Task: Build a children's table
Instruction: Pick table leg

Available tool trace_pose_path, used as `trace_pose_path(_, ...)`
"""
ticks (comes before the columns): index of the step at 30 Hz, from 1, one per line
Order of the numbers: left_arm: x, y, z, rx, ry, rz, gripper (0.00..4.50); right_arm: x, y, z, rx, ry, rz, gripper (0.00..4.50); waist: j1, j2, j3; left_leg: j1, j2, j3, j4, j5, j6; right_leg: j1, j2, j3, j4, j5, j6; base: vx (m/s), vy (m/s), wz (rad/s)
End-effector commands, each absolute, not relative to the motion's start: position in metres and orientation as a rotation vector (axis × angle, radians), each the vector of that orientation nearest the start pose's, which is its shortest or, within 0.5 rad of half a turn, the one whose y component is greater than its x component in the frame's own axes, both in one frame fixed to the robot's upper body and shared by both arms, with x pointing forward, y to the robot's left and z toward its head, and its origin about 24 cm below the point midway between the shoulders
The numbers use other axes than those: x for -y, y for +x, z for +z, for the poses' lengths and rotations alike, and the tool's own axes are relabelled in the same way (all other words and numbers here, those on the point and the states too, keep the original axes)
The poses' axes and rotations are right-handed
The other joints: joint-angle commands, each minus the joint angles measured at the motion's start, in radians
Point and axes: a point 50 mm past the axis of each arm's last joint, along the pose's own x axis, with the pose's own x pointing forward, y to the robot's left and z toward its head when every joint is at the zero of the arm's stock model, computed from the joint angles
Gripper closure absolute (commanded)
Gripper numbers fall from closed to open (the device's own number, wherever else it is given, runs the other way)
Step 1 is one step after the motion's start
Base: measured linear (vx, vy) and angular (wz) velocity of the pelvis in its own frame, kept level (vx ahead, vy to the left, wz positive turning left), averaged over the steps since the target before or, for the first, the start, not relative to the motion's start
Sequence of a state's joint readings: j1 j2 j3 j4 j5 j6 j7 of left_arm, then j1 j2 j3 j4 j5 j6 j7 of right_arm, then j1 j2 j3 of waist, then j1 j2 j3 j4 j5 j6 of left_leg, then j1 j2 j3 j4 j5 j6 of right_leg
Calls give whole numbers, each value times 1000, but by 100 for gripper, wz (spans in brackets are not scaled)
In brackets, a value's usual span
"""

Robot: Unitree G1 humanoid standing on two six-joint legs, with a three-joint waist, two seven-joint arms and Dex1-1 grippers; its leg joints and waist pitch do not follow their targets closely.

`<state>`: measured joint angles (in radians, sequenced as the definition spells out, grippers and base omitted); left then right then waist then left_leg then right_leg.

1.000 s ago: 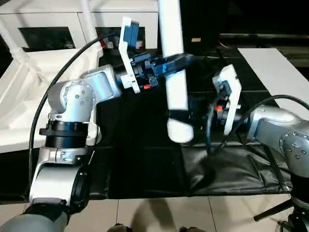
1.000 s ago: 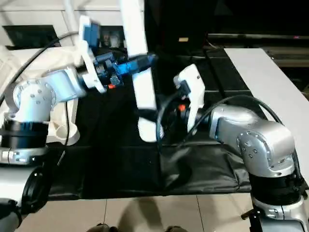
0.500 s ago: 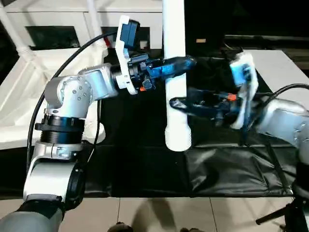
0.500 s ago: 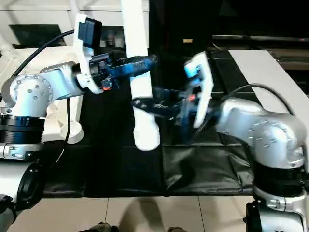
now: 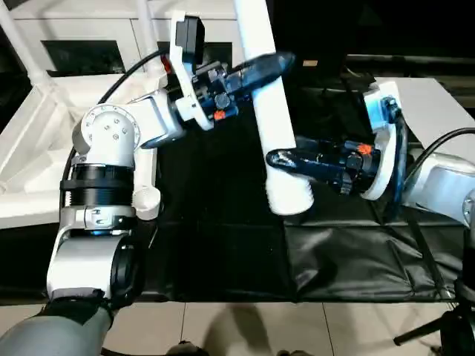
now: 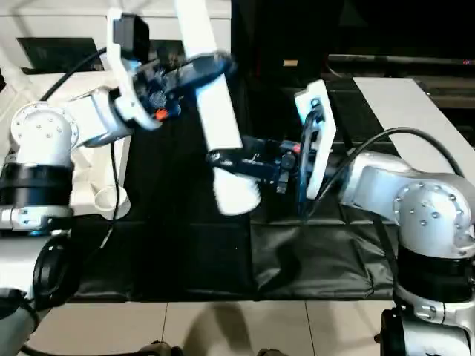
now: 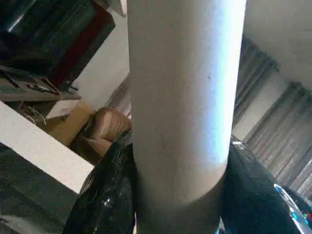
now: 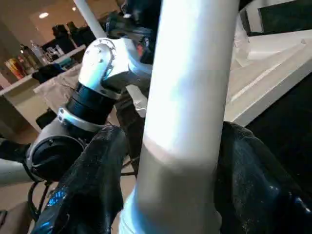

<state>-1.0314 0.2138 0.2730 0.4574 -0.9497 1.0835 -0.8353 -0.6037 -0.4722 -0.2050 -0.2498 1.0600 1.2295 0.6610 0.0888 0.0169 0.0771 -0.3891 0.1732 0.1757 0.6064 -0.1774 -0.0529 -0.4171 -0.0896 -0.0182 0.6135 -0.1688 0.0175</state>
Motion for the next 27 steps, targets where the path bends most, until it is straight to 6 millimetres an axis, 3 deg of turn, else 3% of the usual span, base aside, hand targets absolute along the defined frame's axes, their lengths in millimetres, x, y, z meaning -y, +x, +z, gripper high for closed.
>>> trace_pose_path(1, -98, 346, 250, -123, -853, -1413, 264, 141, 267, 216, -235, 385, 1282, 149, 3, -7, -71, 15, 18, -4, -66, -132, -5, 61, -28, 17, -65, -157, -247, 0, 0, 0)
trace_pose_path(3, -99, 348, 252, -143, -895, -1403, 264, 143, 267, 221, -215, 421, 1287, 149, 2, 1, -63, 16, 19, -5, -69, -143, -5, 55, -28, 17, -67, -169, -247, 0, 0, 0)
trace_pose_path(4, -100, 348, 252, -153, -902, -1391, 264, 143, 267, 223, -207, 433, 1289, 149, -2, -4, -59, 16, 19, -5, -71, -159, -8, 54, -26, 16, -72, -188, -245, 0, 0, 0)
trace_pose_path(8, -100, 350, 252, -171, -907, -1362, 264, 144, 267, 225, -198, 445, 1288, 149, -1, -3, -53, 17, 21, -6, -76, -166, -15, 53, -28, 17, -76, -221, -227, 0, 0, 0)
trace_pose_path(13, -99, 351, 252, -173, -909, -1350, 264, 144, 266, 226, -201, 441, 1283, 149, -2, -5, -50, 14, 21, -6, -78, -149, -19, 53, -28, 18, -75, -194, -224, 0, 0, 0)
trace_pose_path(15, -98, 352, 249, -183, -811, -1297, 264, 140, 268, 223, -215, 305, 1210, 149, -1, -2, -49, 12, 23, -6, -78, -119, -15, 55, -28, 17, -70, -151, -232, 0, 0, 0)
trace_pose_path(20, -88, 354, 242, -180, -620, -1202, 264, 126, 275, 209, -226, 63, 1095, 149, -5, -6, -48, 12, 26, -5, -81, -97, -32, 55, -31, 20, -72, -130, -189, 0, 0, 0)
trace_pose_path(21, -78, 352, 240, -162, -534, -1180, 264, 112, 278, 199, -221, 21, 1059, 149, -7, -11, -48, 8, 30, -6, -82, -84, -32, 56, -34, 21, -71, -116, -192, 0, 0, 0)
trace_pose_path(25, -72, 348, 240, -156, -513, -1185, 264, 100, 280, 192, -225, 42, 1038, 149, -7, -7, -58, 10, 25, -4, -74, -29, -11, 57, -29, 21, -56, -16, -229, 0, 0, 0)
trace_pose_path(26, -72, 348, 241, -155, -518, -1184, 264, 98, 280, 191, -229, 54, 1043, 149, -6, -9, -58, 2, 21, -3, -69, 15, 14, 57, -25, 19, -49, 73, -251, 0, 0, 0)
trace_pose_path(27, -72, 348, 241, -155, -511, -1179, 264, 97, 280, 190, -226, 55, 1049, 149, -5, -9, -56, 2, 20, -1, -68, 13, 29, 56, -25, 18, -48, 87, -262, 0, 0, 0)
